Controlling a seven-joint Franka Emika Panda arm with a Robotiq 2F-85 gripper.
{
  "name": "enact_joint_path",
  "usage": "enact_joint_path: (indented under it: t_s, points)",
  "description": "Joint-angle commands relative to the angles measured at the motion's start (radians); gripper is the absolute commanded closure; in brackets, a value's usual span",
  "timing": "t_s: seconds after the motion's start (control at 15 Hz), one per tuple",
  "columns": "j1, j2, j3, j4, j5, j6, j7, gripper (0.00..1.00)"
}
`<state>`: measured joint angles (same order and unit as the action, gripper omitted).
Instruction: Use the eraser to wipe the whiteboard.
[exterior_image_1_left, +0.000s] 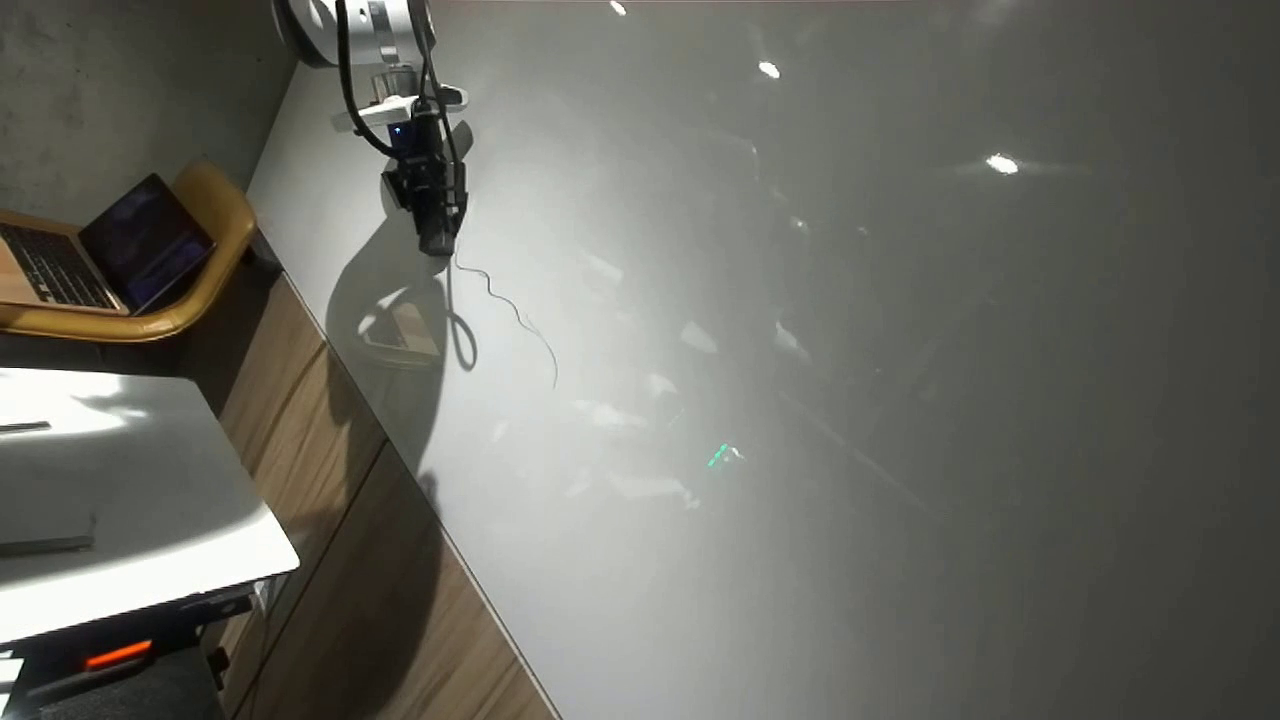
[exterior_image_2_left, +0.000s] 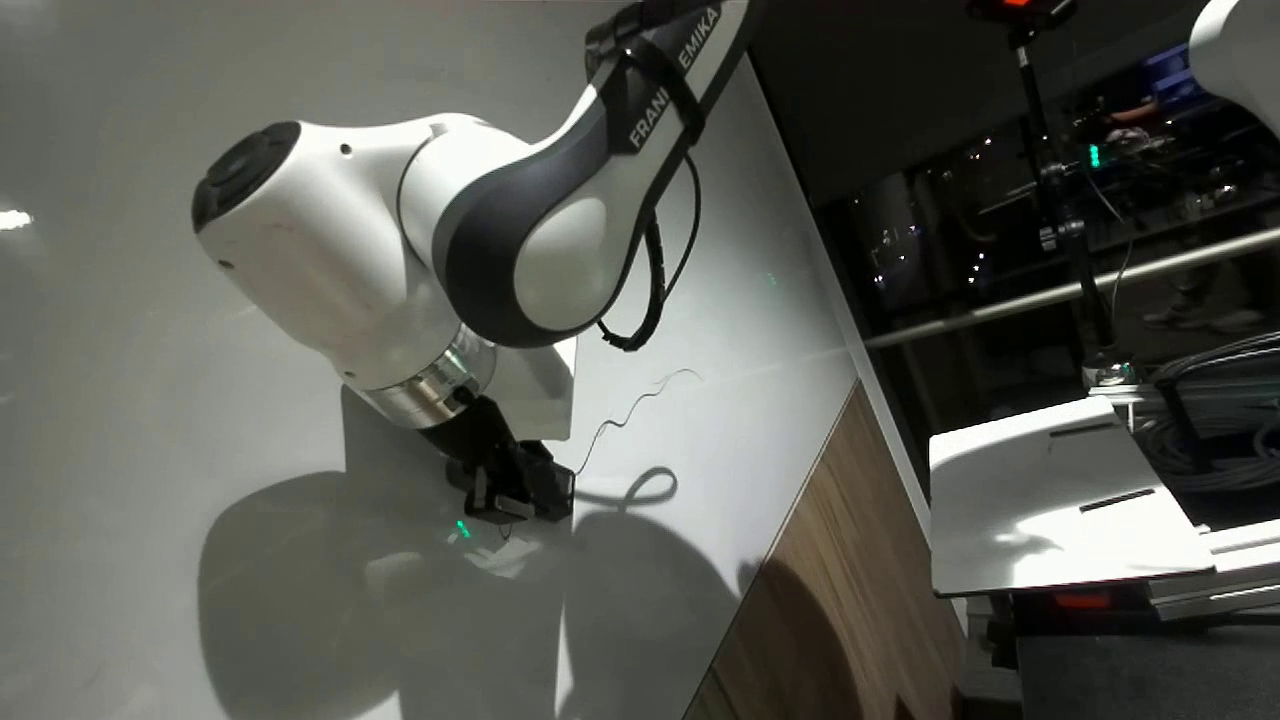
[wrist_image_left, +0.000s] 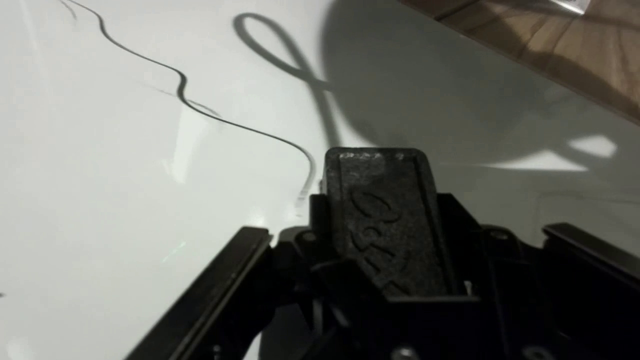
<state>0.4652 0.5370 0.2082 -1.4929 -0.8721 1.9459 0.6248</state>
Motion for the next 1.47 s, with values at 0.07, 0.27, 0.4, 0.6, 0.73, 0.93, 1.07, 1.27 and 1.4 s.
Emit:
enact_joint_path:
  t_s: [0.07,0.27,0.4,0.6,0.73,0.93,1.07,1.27,1.4]
  points:
    - [0.038,0.143,-0.031,0.209,0.002,0.036,-0.043,0.7]
    - [0.056,0.177,-0.043,0.259,0.011,0.021,-0.053,0.7]
    - [0.059,0.189,-0.049,0.284,0.019,0.009,-0.055,0.7]
    - [0.064,0.208,-0.054,0.306,0.038,0.002,-0.051,0.7]
    - [0.066,0.211,-0.061,0.301,0.039,0.003,-0.05,0.7]
    - [0.041,0.17,-0.076,0.249,0.03,0.015,-0.057,0.7]
    - [-0.002,0.121,-0.062,0.184,0.012,0.026,-0.05,0.7]
    - [-0.025,0.045,-0.066,0.08,0.009,0.046,-0.02,0.7]
    - [-0.047,0.002,-0.068,0.018,0.005,0.068,-0.009,0.7]
